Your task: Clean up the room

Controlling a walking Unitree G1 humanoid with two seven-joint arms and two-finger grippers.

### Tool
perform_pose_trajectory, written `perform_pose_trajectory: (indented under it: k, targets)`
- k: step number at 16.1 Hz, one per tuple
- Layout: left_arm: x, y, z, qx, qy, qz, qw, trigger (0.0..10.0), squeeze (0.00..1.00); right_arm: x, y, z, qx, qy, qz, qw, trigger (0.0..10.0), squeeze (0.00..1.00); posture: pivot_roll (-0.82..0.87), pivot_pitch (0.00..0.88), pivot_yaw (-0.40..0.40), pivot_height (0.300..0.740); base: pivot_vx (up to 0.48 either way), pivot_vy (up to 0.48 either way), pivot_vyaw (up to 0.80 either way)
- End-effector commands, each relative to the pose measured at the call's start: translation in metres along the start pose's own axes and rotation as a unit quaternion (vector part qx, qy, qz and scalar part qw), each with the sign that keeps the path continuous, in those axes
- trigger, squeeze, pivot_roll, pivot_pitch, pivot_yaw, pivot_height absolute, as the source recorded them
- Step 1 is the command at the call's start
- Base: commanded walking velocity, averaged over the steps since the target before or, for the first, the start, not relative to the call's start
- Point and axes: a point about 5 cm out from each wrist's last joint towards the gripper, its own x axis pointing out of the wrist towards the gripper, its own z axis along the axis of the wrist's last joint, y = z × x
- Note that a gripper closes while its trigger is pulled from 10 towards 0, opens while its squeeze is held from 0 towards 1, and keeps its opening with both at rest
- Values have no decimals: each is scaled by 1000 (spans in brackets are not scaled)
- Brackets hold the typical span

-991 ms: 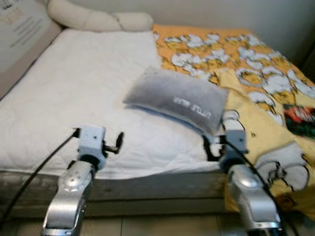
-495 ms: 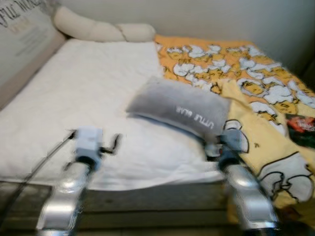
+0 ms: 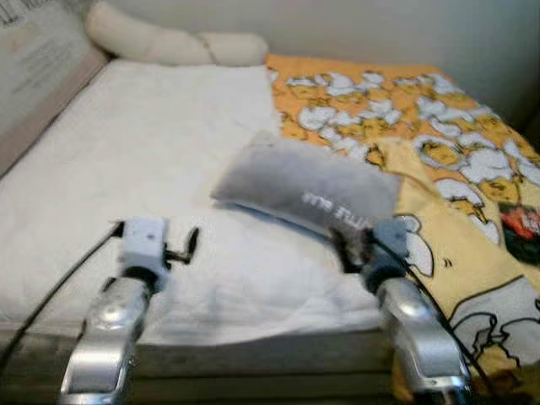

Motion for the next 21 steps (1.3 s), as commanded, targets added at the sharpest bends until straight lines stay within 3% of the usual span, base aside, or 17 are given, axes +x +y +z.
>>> perform_pose_trajectory:
  k: [1, 8, 10, 13, 21]
  targets:
    - [3, -11, 3, -3, -8, -20, 1000, 10000, 0, -2, -14, -1, -1, 1, -21, 1000, 10000, 0, 71, 0, -40, 740, 307, 0, 0]
    - [3, -12, 4, -1, -9, -22, 1000, 10000, 0, -2, -14, -2, -2, 2, -16, 1000, 10000, 0, 73, 0, -39, 740, 304, 0, 0]
    - [2, -12, 3, 1, -9, -23, 1000, 10000, 0, -2, -10, -1, -21, -1, 5, 1000, 10000, 0, 73, 0, -38, 740, 304, 0, 0]
    - [2, -12, 3, 2, -9, -24, 1000, 10000, 0, -3, -8, -3, -29, 1, 7, 1000, 10000, 0, 74, 0, -39, 740, 306, 0, 723]
    - [1, -14, 2, 21, -10, -32, 999, 10000, 0, -3, -12, -1, 9, -10, -7, 1000, 10000, 0, 74, 0, -39, 740, 144, 0, 0]
